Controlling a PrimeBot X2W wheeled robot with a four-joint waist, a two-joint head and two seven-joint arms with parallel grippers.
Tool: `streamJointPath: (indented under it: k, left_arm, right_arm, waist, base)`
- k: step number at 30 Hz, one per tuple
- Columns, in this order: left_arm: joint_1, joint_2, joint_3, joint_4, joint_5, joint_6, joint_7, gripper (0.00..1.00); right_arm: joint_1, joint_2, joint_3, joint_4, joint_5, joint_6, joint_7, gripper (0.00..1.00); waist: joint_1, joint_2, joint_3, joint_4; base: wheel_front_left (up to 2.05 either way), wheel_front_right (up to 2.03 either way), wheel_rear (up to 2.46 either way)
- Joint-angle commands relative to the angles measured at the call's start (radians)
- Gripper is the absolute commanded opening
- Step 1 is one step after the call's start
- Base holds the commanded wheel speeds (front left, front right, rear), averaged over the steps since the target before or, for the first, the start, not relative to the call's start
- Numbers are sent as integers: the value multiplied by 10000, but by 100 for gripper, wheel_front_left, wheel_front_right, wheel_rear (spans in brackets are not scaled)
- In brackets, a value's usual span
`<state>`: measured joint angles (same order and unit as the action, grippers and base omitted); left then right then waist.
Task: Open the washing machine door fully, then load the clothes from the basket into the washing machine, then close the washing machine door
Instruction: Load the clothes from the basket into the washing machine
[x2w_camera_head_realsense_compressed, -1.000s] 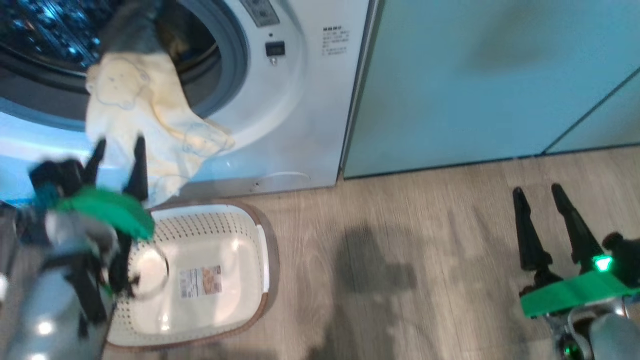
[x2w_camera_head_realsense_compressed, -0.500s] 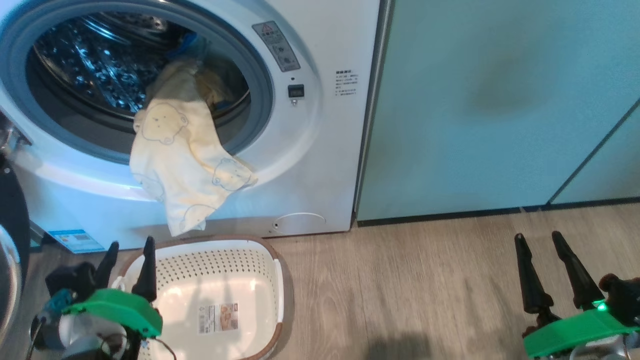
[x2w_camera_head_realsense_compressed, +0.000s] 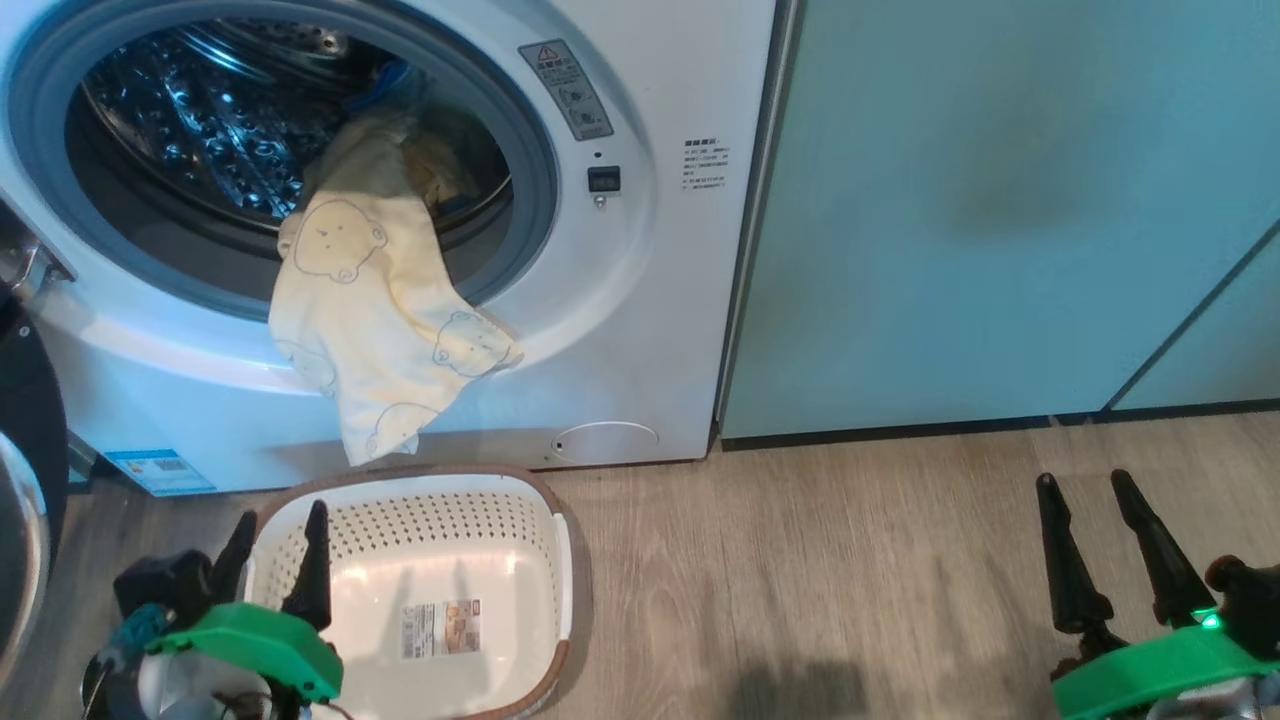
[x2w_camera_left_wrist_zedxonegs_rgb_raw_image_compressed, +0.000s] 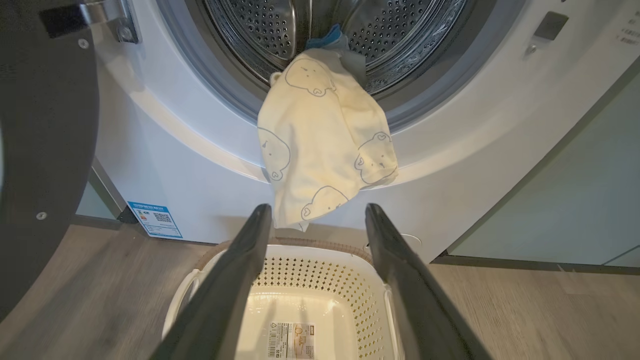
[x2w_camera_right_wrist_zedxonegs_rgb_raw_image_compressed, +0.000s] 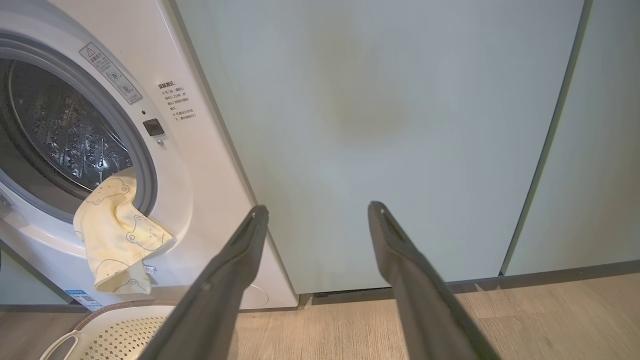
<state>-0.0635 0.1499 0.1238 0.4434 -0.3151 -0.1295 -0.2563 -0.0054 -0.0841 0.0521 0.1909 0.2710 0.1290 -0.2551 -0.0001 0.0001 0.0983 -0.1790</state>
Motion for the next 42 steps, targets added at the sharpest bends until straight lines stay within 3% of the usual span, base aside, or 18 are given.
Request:
streamJointPath:
  k: [1, 12, 27, 40, 41, 42]
  left_arm:
    - [-421, 209, 251, -83, -10, -9, -55, 100]
    - [-2031, 571, -367, 1503, -312, -10, -55, 100]
    - [-6251, 2142, -1652, 5380, -2150, -11, 344, 100]
    - [-7725, 3142, -3403, 5692, -3489, -11, 734, 100]
    - [-7767, 3202, -3562, 5641, -3551, -11, 661, 76]
    - [-7809, 3278, -3753, 5583, -3618, -11, 611, 44]
  right_arm:
    - [-291, -138, 163, -361, -83, 17, -67, 100]
    - [-868, -101, 377, -488, -30, 17, -67, 100]
    - [-2236, 207, 694, -689, 36, 17, -67, 100]
    - [-2665, 305, 742, -694, 61, 17, -67, 100]
    - [-2674, 308, 750, -689, 57, 17, -67, 100]
    - [-2687, 311, 755, -686, 57, 17, -67, 100]
  waist:
    - [1, -1, 77, -33]
    - [1, -1, 1127, -563]
    - [1, -1, 3773, -1281]
    - [1, -1, 4762, -1453]
    - [1, -1, 4780, -1449]
    - [1, -1, 4802, -1448]
  base:
    - [0, 0, 0]
    - [0, 0, 0]
    - [0, 0, 0]
    - [0, 0, 0]
    - [0, 0, 0]
    - [0, 0, 0]
